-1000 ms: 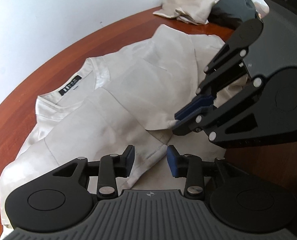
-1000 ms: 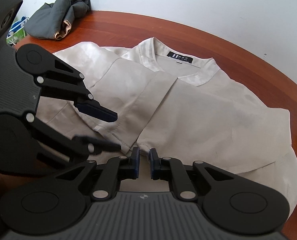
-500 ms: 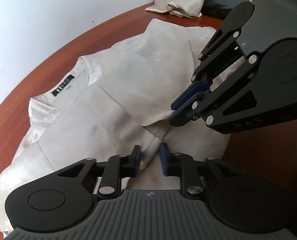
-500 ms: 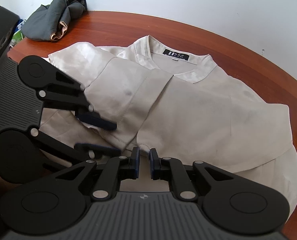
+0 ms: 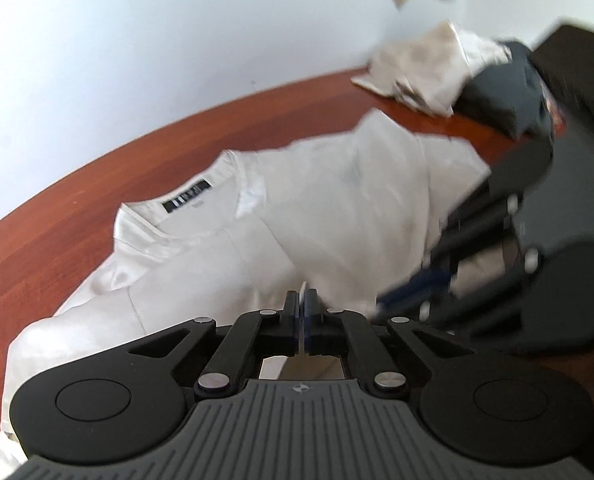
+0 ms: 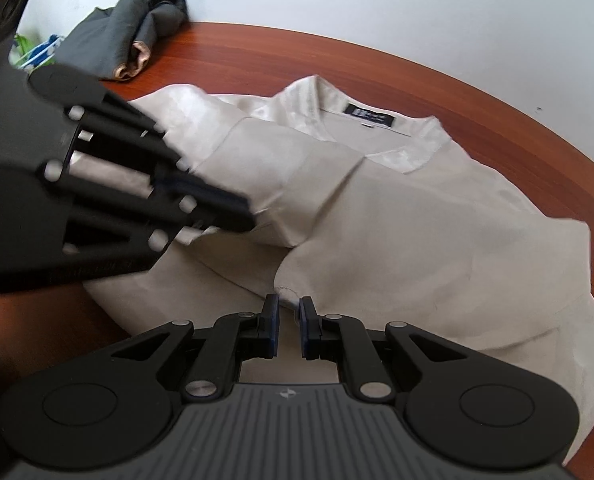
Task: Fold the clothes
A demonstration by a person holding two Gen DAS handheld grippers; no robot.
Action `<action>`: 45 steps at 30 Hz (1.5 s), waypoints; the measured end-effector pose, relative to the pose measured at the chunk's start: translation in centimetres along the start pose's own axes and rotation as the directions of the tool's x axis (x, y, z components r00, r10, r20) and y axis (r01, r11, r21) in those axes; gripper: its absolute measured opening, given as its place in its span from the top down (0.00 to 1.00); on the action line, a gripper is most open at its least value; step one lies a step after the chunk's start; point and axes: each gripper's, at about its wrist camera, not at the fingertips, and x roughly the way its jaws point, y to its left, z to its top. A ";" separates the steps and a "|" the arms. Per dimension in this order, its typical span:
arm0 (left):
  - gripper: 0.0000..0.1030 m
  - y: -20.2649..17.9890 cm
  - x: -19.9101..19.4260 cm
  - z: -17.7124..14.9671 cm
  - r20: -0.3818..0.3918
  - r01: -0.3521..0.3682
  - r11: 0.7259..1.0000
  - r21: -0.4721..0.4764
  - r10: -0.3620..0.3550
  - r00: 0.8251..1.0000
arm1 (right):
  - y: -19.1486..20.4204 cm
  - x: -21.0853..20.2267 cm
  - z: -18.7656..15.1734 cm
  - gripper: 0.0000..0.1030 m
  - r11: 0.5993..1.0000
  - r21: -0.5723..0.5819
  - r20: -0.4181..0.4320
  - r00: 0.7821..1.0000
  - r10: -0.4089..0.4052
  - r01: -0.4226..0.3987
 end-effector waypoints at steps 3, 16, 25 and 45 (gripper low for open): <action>1.00 -0.3 -0.7 0.4 0.024 0.009 1.000 0.005 -0.009 1.000 | 1.2 0.2 0.4 0.90 0.999 -0.023 -0.009 1.000 0.028 -0.028; 0.94 -1.7 -1.0 -0.4 -0.009 0.009 0.999 0.038 -0.009 1.000 | 2.8 -0.2 -0.2 0.83 0.997 -0.055 -0.037 0.998 0.057 -0.059; 0.58 -3.9 -2.0 -0.1 0.019 -0.038 0.998 0.055 0.037 0.999 | -2.0 -3.6 -2.7 0.63 0.997 0.064 -0.009 0.999 -0.045 0.045; 0.48 -17.8 2.4 2.3 -0.018 -0.088 0.996 0.023 0.088 0.996 | -21.5 -7.8 -9.0 0.41 0.976 0.094 0.013 0.980 -0.201 0.199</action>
